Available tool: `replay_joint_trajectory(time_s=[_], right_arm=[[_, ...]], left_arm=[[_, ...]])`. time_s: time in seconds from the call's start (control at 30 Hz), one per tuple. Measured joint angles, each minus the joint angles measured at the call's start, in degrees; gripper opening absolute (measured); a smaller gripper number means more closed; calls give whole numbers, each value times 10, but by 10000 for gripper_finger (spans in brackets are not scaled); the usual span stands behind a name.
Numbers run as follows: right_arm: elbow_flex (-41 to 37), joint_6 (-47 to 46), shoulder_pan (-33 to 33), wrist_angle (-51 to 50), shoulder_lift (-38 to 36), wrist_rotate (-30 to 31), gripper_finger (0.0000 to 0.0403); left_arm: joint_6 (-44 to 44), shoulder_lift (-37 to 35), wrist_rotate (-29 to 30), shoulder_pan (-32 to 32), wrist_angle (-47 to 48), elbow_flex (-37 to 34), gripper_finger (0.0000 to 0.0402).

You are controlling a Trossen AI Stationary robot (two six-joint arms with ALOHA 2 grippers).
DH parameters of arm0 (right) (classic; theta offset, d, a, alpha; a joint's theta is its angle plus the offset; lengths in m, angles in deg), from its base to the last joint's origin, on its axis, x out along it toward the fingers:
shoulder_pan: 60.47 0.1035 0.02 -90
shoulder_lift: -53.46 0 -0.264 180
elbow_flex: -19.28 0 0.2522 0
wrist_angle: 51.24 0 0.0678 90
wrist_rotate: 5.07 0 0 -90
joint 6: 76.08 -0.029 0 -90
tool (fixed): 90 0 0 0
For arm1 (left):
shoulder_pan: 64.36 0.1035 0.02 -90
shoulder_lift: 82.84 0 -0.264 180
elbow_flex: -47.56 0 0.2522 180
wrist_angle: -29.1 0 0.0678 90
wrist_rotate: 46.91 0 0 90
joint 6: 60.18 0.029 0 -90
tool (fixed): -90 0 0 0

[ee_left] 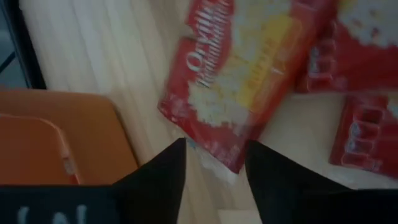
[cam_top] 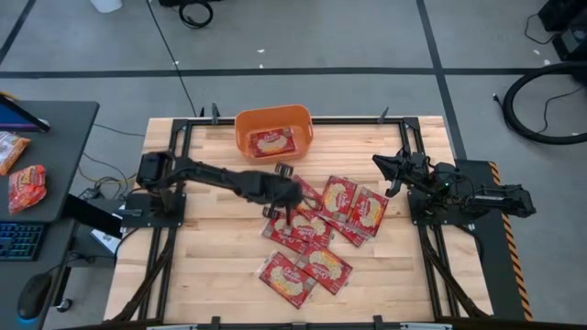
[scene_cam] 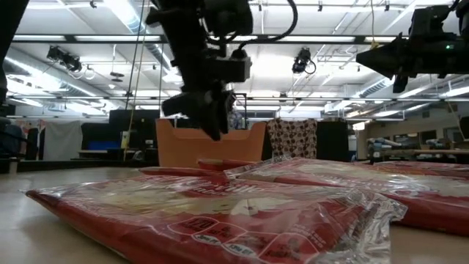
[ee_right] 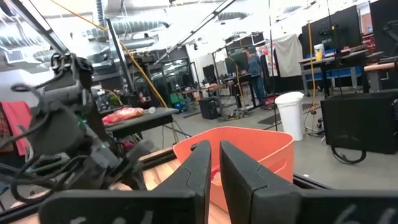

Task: Sort popcorn bags into baskets
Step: Put the red popcorn bag into the orange bin

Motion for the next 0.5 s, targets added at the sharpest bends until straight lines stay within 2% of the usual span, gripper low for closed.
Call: replay_joint_trajectory(time_s=[0.2,0.5], right_arm=[[0,0,0,0,0,0,39],[0,0,0,0,0,0,39]], left_arm=[[7,0,39,-23,-45,-51,224],[95,0,89,-43,-232,-153,212]])
